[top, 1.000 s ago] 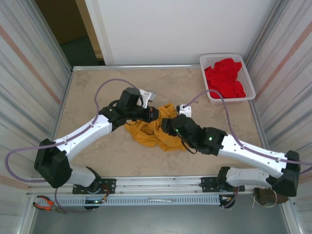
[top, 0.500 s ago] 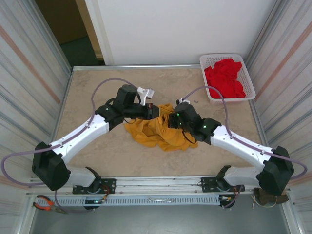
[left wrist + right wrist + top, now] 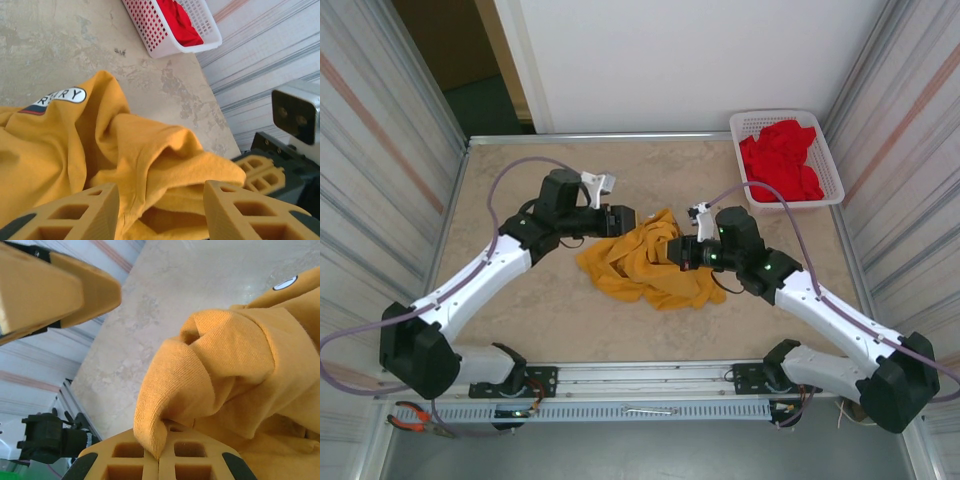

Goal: Fold the inside-out t-shirt

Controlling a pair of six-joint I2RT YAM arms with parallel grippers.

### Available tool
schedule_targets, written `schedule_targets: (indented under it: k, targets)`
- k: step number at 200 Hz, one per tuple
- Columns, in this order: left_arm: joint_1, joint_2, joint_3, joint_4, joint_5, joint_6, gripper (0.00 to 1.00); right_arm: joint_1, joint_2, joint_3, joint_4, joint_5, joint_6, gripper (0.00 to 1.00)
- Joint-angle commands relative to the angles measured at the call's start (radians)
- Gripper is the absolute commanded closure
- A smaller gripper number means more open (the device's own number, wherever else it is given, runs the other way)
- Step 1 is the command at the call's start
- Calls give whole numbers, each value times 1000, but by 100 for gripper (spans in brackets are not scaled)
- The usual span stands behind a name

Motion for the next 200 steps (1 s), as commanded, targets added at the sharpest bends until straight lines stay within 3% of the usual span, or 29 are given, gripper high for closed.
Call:
schedule_targets:
  k: [1, 67, 200]
  targets:
    - [-27, -67, -41, 2, -16, 16, 54, -9, -14, -15, 37, -47, -9, 100]
    - [-189, -65, -162, 105, -160, 2, 71, -10, -20, -31, 42, -23, 5, 100]
    - [-225, 146, -112, 167, -230, 13, 63, -4, -37, -28, 51, -12, 22, 100]
